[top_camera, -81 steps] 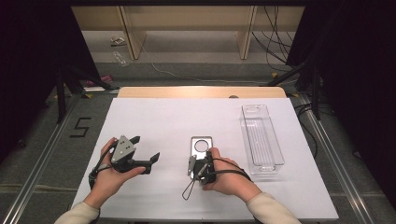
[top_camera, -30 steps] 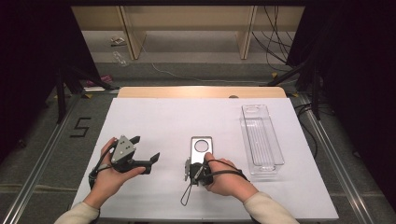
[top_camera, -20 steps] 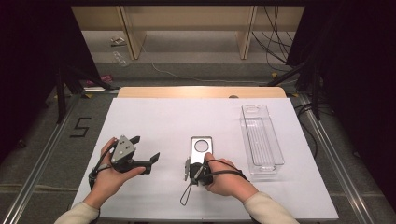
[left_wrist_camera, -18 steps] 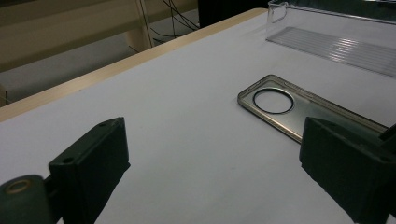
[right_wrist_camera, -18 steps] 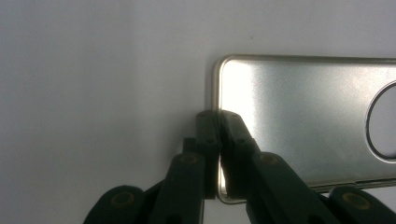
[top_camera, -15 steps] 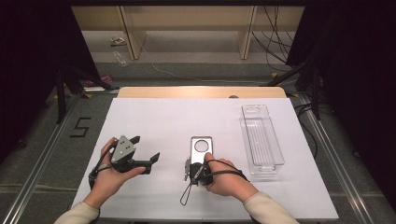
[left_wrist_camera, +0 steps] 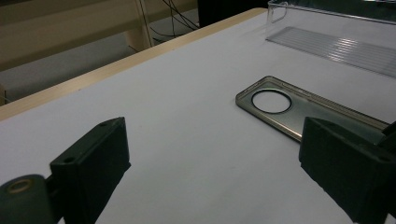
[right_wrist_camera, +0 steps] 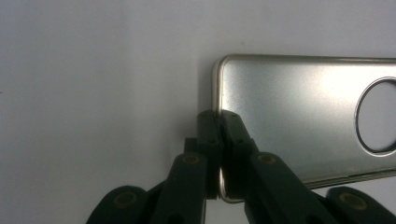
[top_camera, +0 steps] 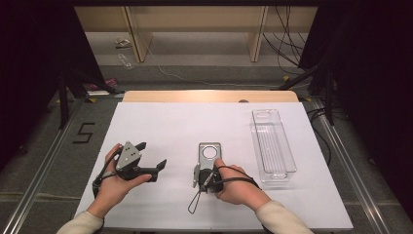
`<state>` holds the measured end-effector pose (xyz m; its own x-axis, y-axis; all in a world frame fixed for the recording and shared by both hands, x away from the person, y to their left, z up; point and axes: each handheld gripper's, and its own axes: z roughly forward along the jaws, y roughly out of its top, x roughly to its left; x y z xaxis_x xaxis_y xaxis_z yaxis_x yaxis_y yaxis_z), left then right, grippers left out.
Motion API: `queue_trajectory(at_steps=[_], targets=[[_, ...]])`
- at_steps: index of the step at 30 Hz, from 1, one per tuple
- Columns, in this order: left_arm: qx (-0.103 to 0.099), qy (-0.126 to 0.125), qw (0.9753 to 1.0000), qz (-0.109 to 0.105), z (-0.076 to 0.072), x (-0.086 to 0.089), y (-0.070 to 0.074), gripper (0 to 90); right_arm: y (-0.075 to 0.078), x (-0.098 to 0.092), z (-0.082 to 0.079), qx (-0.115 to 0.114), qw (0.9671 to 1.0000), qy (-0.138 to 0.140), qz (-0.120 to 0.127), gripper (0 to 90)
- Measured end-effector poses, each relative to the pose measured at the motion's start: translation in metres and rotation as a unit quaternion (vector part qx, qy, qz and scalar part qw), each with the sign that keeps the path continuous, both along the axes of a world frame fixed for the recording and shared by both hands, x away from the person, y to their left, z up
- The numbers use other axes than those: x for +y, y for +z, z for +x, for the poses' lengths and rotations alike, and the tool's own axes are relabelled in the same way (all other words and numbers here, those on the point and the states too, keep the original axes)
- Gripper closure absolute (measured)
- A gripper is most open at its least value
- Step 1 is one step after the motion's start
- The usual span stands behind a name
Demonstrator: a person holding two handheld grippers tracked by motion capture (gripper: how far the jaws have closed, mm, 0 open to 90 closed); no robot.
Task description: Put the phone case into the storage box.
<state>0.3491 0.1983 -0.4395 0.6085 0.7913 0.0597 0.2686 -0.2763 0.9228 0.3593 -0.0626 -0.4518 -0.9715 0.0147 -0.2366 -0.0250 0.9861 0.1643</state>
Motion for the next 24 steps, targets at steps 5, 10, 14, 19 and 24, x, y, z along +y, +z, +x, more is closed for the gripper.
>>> queue_trajectory(at_steps=[5, 10, 14, 19, 24], targets=[[0.0, 0.001, 1.0, 0.0, 0.0, 0.0, 0.0, 8.1, 0.002, -0.001, -0.001, -0.005, 1.0, 0.001, 0.005, 88.0], [0.0, 0.0, 1.0, 0.001, 0.0, 0.0, 0.0, 8.1, 0.004, -0.003, -0.003, -0.006, 0.9999, -0.01, 0.008, 88.3], [0.001, 0.0, 1.0, -0.001, 0.0, 0.0, 0.0, 8.1, 0.005, -0.004, -0.002, -0.012, 0.9998, -0.007, 0.011, 88.5], [0.001, 0.001, 1.0, -0.001, 0.0, 0.0, 0.0, 8.1, 0.008, -0.005, -0.003, -0.017, 0.9997, -0.008, 0.016, 88.5], [0.001, 0.001, 1.0, -0.002, 0.0, 0.0, 0.0, 8.2, 0.01, -0.008, -0.004, -0.02, 0.9993, -0.011, 0.03, 88.5]])
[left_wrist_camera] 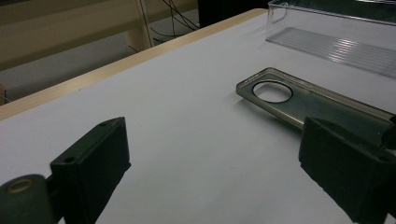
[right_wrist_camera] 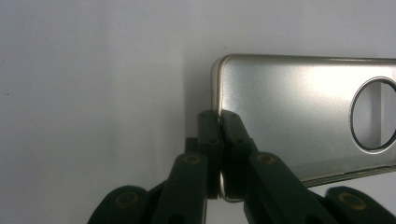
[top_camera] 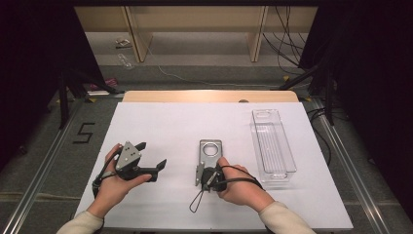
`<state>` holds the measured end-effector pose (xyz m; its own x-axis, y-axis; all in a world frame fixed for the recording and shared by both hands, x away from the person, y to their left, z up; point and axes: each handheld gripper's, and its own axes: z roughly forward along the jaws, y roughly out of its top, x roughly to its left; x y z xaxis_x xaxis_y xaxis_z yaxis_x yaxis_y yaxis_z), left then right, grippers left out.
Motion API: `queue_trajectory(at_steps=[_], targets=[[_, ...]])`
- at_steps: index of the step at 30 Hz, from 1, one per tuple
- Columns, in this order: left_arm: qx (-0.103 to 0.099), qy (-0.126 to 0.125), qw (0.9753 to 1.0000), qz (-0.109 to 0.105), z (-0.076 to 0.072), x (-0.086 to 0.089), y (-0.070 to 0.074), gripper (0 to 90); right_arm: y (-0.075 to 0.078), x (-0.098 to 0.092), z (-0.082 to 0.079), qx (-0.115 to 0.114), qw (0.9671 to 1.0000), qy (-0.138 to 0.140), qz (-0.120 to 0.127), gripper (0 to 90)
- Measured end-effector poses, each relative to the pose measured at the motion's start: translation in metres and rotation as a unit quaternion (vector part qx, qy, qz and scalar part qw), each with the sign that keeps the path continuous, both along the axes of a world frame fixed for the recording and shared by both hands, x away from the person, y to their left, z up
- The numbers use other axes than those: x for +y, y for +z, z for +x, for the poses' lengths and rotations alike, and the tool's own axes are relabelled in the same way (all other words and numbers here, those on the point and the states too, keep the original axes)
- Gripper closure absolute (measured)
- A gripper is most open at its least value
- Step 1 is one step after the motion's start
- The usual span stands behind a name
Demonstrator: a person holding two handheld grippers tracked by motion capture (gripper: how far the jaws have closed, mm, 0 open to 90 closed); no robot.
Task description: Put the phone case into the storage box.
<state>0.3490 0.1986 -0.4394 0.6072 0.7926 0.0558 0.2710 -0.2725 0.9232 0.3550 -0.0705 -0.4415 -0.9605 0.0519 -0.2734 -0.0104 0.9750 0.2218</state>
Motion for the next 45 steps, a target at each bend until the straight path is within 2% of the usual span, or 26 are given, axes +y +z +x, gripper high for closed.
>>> queue_trajectory(at_steps=[13, 20, 29, 35, 37, 45], targets=[[0.001, 0.001, 1.0, -0.003, 0.0, 0.001, 0.0, 8.6, 0.009, -0.008, -0.002, -0.012, 0.999, -0.007, 0.043, 88.6], [0.001, 0.002, 1.0, -0.004, 0.0, 0.001, 0.0, 8.8, 0.012, -0.014, -0.002, -0.016, 0.9964, -0.009, 0.083, 88.7], [0.003, 0.002, 1.0, -0.004, 0.0, 0.001, 0.0, 9.0, 0.011, -0.02, -0.002, -0.015, 0.9945, -0.019, 0.102, 88.7], [0.003, 0.002, 1.0, -0.006, 0.0, 0.001, 0.0, 9.2, 0.012, -0.024, -0.003, -0.014, 0.9923, -0.019, 0.122, 88.7], [0.003, 0.002, 1.0, -0.006, 0.0, 0.001, 0.0, 9.3, 0.011, -0.026, -0.003, -0.011, 0.9904, -0.021, 0.136, 88.7], [0.003, 0.002, 1.0, -0.007, 0.0, 0.001, 0.0, 9.3, 0.014, -0.031, -0.004, -0.006, 0.9863, -0.023, 0.163, 88.8]])
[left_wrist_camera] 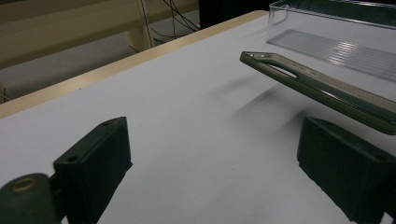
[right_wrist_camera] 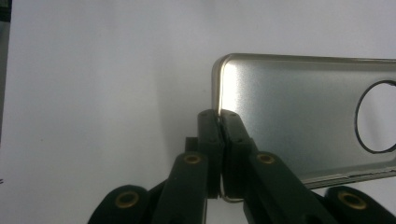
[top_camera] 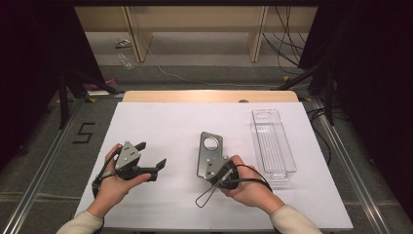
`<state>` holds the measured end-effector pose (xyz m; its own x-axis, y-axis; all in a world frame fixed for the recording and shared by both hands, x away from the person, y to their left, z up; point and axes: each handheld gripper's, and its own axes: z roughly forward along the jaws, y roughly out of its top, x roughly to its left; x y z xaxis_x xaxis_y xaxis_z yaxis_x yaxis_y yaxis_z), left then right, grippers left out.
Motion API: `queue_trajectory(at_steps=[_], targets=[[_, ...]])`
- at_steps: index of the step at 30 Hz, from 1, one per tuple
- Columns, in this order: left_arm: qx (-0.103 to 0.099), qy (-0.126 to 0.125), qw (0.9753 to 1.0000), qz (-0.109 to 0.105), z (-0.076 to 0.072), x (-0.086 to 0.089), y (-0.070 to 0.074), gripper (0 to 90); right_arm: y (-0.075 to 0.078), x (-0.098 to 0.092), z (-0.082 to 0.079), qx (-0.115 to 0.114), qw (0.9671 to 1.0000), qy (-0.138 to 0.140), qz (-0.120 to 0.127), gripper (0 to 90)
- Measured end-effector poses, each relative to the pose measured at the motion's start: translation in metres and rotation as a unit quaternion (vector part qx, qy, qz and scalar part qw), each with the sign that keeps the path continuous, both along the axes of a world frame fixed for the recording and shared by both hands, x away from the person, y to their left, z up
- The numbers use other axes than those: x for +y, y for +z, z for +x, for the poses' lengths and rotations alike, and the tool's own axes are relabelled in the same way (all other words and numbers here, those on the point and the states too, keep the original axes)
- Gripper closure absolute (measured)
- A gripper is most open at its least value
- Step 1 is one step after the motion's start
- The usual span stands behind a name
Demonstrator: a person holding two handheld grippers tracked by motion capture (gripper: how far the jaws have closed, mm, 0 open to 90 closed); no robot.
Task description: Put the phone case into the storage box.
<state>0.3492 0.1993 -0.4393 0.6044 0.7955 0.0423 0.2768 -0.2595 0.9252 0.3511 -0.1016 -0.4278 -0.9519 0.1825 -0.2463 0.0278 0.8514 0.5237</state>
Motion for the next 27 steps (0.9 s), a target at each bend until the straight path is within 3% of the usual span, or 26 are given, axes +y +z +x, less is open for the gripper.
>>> queue_trajectory(at_steps=[11, 21, 27], targets=[[-0.001, 0.001, 1.0, 0.0, 0.0, 0.0, 0.0, 9.4, 0.001, -0.007, -0.001, 0.023, 0.9983, -0.001, 0.053, 88.8], [-0.002, 0.0, 1.0, -0.002, 0.0, 0.0, 0.001, 9.9, -0.001, -0.011, 0.0, 0.025, 0.9961, 0.002, 0.084, 88.9], [0.008, 0.0, 0.9999, -0.014, 0.001, -0.005, 0.008, 12.6, -0.003, -0.011, -0.001, 0.022, 0.9946, 0.007, 0.102, 89.0]])
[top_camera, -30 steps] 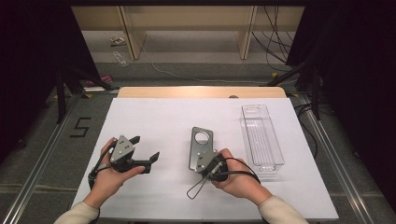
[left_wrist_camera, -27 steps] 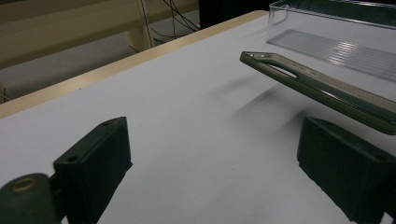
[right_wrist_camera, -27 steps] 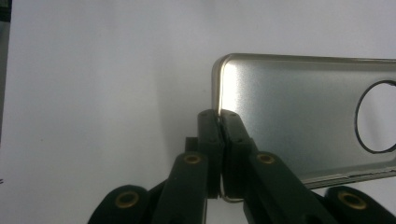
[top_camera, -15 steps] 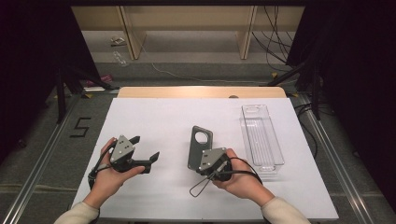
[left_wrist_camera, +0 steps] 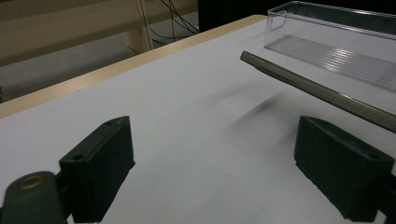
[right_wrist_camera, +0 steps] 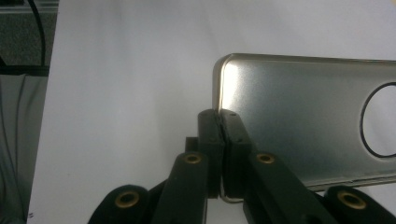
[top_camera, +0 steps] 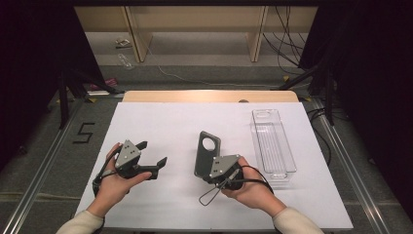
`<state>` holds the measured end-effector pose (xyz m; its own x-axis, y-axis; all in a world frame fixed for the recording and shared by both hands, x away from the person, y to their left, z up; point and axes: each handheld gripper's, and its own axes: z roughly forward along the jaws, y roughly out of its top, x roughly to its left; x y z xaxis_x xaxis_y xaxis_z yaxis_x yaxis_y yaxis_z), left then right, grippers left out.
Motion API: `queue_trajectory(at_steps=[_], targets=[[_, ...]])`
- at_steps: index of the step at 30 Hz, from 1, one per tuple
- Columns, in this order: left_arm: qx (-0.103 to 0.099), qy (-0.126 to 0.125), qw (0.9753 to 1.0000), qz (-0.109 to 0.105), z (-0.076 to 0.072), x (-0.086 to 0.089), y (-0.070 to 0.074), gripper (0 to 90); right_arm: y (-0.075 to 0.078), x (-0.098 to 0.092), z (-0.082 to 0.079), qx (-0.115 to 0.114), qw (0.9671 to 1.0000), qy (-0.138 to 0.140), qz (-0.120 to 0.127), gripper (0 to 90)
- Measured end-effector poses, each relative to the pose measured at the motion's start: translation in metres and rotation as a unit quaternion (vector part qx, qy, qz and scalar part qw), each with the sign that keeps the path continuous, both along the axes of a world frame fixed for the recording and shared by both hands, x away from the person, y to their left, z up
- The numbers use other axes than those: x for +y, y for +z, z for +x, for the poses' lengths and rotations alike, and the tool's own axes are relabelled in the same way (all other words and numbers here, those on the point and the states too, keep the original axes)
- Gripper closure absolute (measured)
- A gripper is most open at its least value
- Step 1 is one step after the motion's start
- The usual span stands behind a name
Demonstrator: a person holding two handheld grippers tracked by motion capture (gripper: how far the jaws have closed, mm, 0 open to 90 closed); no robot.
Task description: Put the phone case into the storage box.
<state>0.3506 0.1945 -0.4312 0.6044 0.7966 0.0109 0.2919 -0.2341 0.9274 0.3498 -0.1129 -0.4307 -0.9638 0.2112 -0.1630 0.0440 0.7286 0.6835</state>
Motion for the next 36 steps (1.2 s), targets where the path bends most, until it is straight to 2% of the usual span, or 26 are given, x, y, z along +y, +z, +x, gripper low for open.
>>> queue_trajectory(at_steps=[3, 7, 13, 25, 30, 36], targets=[[0.013, -0.007, 0.9998, -0.017, 0.002, -0.005, 0.006, 13.7, 0.0, -0.001, -0.001, -0.002, 0.9999, 0.001, 0.012, 89.0], [0.024, -0.01, 0.9995, -0.02, 0.007, -0.011, 0.013, 14.3, 0.0, -0.002, -0.001, -0.003, 0.9997, 0.001, 0.023, 89.0], [0.041, -0.021, 0.9982, -0.038, 0.018, -0.022, 0.02, 15.5, -0.002, -0.002, -0.003, -0.004, 0.9995, -0.002, 0.031, 88.9], [0.07, -0.039, 0.9957, -0.047, 0.04, -0.052, 0.03, 18.9, -0.003, -0.001, -0.004, -0.006, 0.9993, 0.001, 0.037, 89.0], [0.078, -0.045, 0.9948, -0.049, 0.05, -0.065, 0.031, 23.3, -0.002, 0.0, -0.005, -0.006, 0.9992, 0.001, 0.04, 89.0], [0.098, -0.042, 0.9933, -0.045, 0.06, -0.075, 0.031, 24.7, 0.0, 0.001, -0.006, -0.01, 0.9991, 0.0, 0.041, 89.0]])
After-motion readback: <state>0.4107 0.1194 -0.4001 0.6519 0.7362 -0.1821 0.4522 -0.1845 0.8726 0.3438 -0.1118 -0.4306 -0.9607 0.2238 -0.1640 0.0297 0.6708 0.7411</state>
